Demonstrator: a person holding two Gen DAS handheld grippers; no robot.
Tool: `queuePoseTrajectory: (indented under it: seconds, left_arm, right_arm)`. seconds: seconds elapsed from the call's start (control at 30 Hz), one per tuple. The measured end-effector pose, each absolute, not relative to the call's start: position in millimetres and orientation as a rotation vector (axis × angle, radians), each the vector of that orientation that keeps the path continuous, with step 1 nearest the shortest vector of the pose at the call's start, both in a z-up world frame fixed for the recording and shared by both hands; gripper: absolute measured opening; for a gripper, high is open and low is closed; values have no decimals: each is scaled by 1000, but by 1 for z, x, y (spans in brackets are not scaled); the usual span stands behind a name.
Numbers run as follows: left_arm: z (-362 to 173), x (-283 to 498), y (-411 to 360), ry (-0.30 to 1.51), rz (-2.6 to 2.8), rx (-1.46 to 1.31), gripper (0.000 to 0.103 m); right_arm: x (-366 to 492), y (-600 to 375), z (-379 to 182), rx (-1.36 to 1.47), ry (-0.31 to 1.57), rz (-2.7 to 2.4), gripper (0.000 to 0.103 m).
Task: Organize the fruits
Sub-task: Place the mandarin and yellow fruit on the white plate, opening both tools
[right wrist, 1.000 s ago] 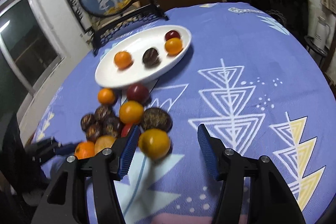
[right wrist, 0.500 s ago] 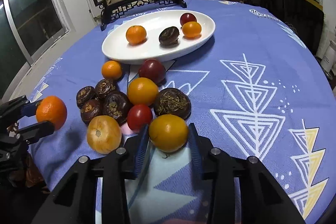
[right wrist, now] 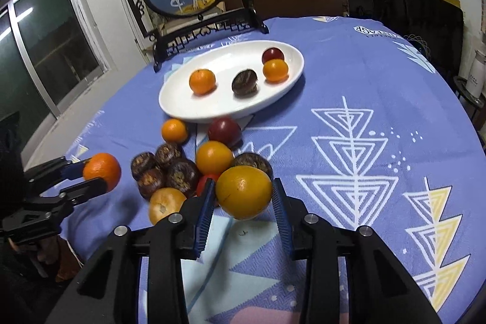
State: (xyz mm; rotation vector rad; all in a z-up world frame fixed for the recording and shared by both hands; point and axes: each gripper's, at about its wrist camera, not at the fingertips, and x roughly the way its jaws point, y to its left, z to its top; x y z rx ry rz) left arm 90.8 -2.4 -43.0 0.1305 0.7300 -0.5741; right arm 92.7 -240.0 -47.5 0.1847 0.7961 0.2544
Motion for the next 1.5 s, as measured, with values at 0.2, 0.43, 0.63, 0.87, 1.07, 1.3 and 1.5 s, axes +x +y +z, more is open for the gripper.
queuePoseTrajectory:
  seconds: [0.2,0.43,0.63,0.87,1.07,1.3,1.5]
  left_arm:
    - [-29,119,-5,709,-551,117,43]
    - [-9,155,-7,676,-527,107,43]
    - [-6,200,-6,682,-485,95,43]
    - [-13,249,-8,710,-460,76,43]
    - [-35,287,-11,770,-444,63,43]
    - [-47,305,-9,779,-436,51,44]
    - [-44,308,0,757,-413,11,70]
  right_arm:
    - [106,-243,-32,214,773,263,38]
    - [122,-247,-6,210,733,264,38]
    - [152,-248,6,227,718,271,38]
    - [209,-238,3,256,741,278,38]
    - [262,-224,-16,263,785,275,38]
    - [303,-214,-41,278,839,268,38]
    - [308,-222,-48,345,818,278,63]
